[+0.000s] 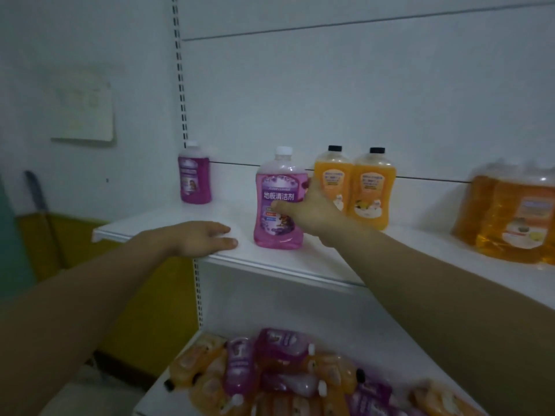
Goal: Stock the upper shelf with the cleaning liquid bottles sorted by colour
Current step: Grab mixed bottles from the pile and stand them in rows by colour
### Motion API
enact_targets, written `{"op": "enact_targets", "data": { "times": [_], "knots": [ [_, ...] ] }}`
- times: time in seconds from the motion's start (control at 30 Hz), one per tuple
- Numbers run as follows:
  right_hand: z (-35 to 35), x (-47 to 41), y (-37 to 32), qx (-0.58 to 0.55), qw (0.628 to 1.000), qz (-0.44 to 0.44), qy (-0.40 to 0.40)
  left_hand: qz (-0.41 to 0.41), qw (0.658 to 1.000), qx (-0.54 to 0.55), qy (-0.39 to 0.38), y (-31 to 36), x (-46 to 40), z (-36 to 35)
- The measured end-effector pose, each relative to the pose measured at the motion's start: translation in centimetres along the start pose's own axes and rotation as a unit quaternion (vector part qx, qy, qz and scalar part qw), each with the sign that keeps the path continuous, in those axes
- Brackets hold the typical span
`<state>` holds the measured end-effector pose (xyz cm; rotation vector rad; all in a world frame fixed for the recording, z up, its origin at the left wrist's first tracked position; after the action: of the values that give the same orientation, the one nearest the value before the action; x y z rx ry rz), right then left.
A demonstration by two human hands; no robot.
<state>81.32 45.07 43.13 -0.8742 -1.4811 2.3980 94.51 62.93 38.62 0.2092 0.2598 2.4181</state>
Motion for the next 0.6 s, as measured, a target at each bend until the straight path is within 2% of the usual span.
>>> {"op": "enact_targets", "data": {
  "times": [0.3, 0.43, 0.6],
  "knots": [
    [-12.3, -5.8, -1.7, 0.052, 0.998, -0.012, 0.046, -0.019, 1.000, 0.001, -0.008, -12.3, -3.0, 3.0],
    [-14.9, -8.6, -1.4, 0.081, 0.993, -0.022, 0.081, -0.028, 0.999, -0.005, -0.022, -14.0, -4.6, 3.3],
    [-16.8, -12.0, -0.6, 0.119, 0.988, -0.023, 0.091, -0.032, 0.998, -0.045, -0.001, -14.3, -5.2, 2.8]
  ]
}}
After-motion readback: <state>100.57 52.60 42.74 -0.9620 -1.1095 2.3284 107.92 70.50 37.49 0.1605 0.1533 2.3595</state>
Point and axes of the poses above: each hand's wrist, its own x-axis away from the middle knuckle, its own z-axis out of the back of the hand, y = z × x, the point moved 4 cm from there along -x, towards the middle knuckle, and after that the axes turned 5 degrees about z, right-handed, at the moved point
